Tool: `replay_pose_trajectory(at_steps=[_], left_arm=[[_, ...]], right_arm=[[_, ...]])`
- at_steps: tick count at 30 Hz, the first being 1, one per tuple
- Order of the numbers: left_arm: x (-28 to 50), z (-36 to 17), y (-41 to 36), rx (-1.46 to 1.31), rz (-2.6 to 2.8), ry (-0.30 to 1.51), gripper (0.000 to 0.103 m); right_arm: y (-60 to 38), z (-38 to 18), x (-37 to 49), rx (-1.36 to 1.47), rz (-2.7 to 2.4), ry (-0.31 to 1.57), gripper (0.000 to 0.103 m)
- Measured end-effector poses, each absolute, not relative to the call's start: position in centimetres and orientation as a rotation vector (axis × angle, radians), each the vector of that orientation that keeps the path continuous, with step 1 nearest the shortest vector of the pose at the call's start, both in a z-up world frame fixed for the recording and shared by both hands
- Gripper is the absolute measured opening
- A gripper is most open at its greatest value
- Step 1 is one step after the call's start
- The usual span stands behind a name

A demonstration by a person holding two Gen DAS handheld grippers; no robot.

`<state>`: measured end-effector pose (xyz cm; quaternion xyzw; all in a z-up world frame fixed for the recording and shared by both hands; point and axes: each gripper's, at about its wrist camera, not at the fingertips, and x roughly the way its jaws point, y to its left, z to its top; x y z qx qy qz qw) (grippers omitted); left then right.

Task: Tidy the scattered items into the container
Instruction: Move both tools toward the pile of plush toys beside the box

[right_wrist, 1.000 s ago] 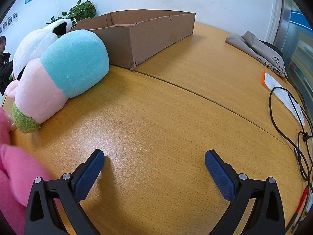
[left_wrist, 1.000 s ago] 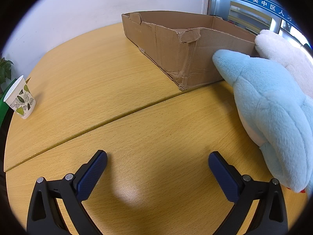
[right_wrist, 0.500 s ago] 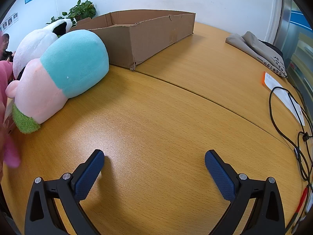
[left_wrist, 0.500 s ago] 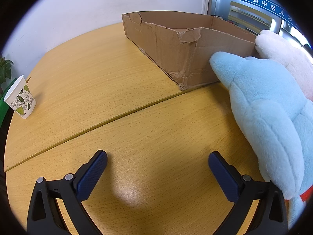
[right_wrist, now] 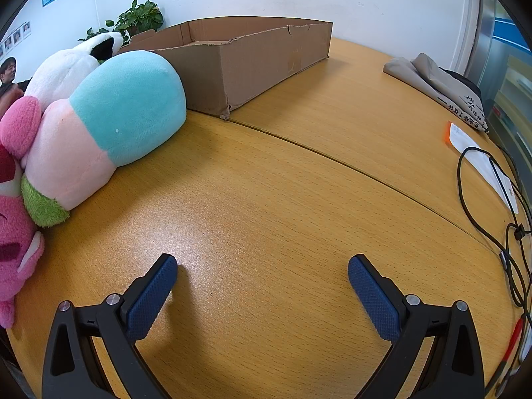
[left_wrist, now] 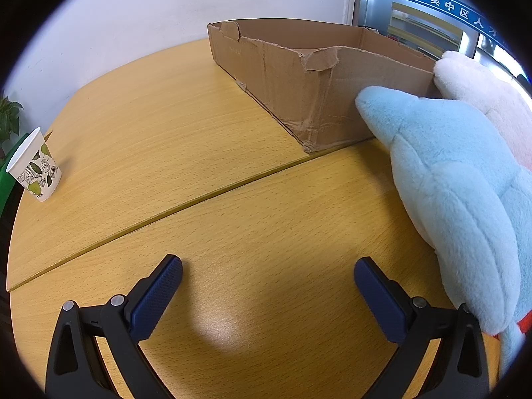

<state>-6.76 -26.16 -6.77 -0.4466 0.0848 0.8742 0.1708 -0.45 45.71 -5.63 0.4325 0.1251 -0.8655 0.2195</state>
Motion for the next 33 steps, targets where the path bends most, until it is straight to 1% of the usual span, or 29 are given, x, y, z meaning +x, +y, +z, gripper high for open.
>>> replay_pose_trajectory(at_steps=[5, 8, 11, 16, 23, 26, 28, 30, 31, 33], left_arm=[[-6.8, -6.8, -26.1, -1.268, 2.483, 0.241, 0.103], [-6.5, -6.7, -26.0, -1.298, 2.542, 0.200, 0.103], [-5.6, -6.7, -25.7, -1.357, 2.661, 0.114, 0.103], [-5.8, -6.6, -25.6, -1.366, 2.678, 0.098, 0.103], [-4.9, -6.8, -25.8, -1.397, 2.717, 0.098, 0.103], [-3.1, -6.1, -25.4, -1.424, 2.876, 0.062, 0.102], [-0.8, -4.6, -25.3, -1.408, 2.995, -0.023, 0.100], [2.3, -2.0, -24.2, -1.293, 3.091, -0.079, 0.100], [4.2, -0.1, -23.3, -1.206, 3.118, -0.114, 0.100], [7.2, 2.9, -21.5, -1.087, 3.157, -0.153, 0.101]], right_arm=[[45.7, -5.5, -0.4, 1.197, -2.395, 0.346, 0.103], [45.6, -5.5, -0.4, 1.203, -2.407, 0.341, 0.103], [45.2, -5.6, 0.9, 1.248, -2.499, 0.283, 0.103], [44.4, -5.5, 3.8, 1.359, -2.723, 0.124, 0.103], [43.5, -5.4, 3.2, 1.389, -2.778, 0.078, 0.103], [42.9, -5.7, 2.9, 1.399, -2.790, 0.074, 0.103], [42.5, -5.5, 3.8, 1.401, -2.817, 0.133, 0.103], [41.9, -4.9, 4.9, 1.376, -2.856, 0.252, 0.103], [41.6, -4.0, 6.0, 1.330, -2.878, 0.274, 0.103], [41.6, -1.5, 8.3, 1.230, -2.897, 0.201, 0.103]])
